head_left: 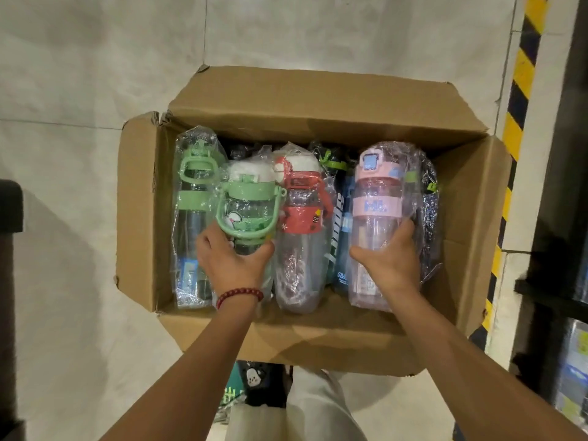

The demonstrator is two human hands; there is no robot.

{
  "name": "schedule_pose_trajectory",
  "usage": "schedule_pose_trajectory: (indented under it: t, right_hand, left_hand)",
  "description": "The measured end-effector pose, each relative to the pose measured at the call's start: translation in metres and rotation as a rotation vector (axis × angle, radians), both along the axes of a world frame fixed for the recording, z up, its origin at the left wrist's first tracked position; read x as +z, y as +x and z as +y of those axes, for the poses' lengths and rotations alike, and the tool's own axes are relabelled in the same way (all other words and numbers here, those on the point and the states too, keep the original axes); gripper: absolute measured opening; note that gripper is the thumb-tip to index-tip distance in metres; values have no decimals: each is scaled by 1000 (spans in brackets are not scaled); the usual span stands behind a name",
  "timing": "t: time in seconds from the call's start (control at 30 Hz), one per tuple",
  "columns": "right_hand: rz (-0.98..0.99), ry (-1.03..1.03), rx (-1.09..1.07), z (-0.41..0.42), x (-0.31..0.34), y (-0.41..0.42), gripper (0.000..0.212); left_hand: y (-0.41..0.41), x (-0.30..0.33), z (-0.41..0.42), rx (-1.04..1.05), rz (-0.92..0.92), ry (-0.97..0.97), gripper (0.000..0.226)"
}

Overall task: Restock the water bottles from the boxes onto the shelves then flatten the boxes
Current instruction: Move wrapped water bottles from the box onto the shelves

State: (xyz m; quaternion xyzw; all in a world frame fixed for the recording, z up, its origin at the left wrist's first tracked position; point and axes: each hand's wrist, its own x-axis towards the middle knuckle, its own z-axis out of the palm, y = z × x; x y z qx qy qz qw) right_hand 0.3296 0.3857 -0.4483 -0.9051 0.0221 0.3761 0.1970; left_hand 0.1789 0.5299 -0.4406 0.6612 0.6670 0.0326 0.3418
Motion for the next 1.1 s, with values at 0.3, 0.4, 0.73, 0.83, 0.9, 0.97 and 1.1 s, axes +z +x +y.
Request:
schedule_pose_trajectory:
  t: [0.3, 0.4, 0.73, 0.83, 0.9, 0.97, 1.1]
  right_hand:
    - [118, 85, -141, -9, 6, -16, 92]
    - [132, 87, -152, -14, 10, -10, 88]
    - [184, 237, -240, -17, 98, -28, 88]
    - [199, 312, -260, -9, 143, -29, 89]
    - [190, 375, -286, -4, 177, -28, 85]
    - [169, 447, -321, -1, 220, -24, 81]
    - [111, 581, -351, 1, 306, -5, 84]
  left_hand:
    - [13, 0, -3, -48, -157, -353, 97]
    - [18, 0, -1, 8, -150, -442, 102]
    - [11, 102, 19, 41, -310, -454, 66]
    - [19, 148, 31, 12, -364, -431, 65]
    - [27, 182, 38, -30, -422, -406, 59]
    - [37, 227, 41, -47, -510, -408, 64]
    - [52, 326, 44, -134, -667, -430, 59]
